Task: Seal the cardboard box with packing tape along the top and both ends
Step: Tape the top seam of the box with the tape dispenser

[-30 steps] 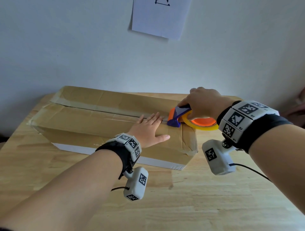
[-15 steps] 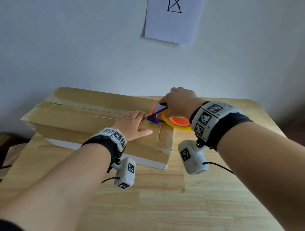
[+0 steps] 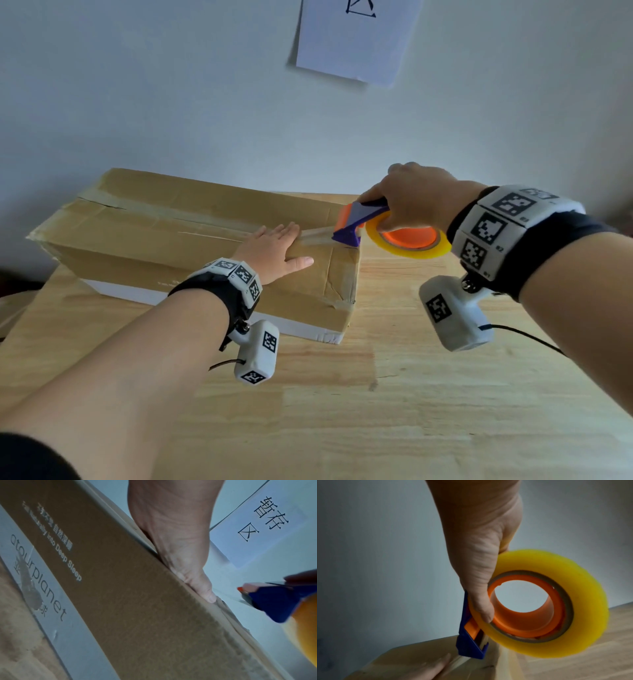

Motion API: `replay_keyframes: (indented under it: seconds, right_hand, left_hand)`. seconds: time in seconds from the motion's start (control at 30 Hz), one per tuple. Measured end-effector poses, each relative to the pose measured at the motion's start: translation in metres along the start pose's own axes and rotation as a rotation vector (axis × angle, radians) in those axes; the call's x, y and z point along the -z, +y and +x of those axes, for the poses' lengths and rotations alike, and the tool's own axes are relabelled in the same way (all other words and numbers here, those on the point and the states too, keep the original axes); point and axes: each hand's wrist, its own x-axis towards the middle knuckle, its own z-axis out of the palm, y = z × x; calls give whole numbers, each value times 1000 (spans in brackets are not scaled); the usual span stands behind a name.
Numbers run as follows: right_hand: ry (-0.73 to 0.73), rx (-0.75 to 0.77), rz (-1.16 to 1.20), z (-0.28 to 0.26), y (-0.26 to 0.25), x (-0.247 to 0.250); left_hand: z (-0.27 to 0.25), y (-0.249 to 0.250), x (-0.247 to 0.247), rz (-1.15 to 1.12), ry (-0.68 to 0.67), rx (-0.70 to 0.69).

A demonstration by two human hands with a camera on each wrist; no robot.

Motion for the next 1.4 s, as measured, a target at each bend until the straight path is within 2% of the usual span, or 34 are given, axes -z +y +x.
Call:
replay_keyframes:
  seconds: [0.23, 0.47, 0.77, 0.93, 1.03, 1.1, 1.23, 1.33, 1.4]
  right_hand:
    - [-52, -57, -10, -10, 7, -24]
    - [26, -52, -55, -9, 8, -29]
    - [-6, -101, 73, -12, 11, -41]
    - [10, -103, 101, -11, 10, -45]
    - [9, -104, 130, -10, 14, -47]
    - [11, -117, 168, -12, 19, -52]
    - [32, -130, 237, -15, 22, -62]
    - [63, -118, 250, -11, 13, -61]
    - [85, -110, 257, -6, 5, -59]
  left_hand:
    - [-1, 1, -3, 17, -56, 12]
    - [-4, 1, 3, -4, -99, -13]
    - [-3, 11, 6, 50, -114, 25]
    - [7, 62, 3, -29, -51, -118]
    - [5, 58, 10, -29, -53, -153]
    - [-3, 29, 16, 30, -72, -105]
    - [-19, -28, 16, 95, -146, 74]
    - [-18, -30, 18, 83, -178, 191]
    - [-13, -11, 19, 91, -168, 164]
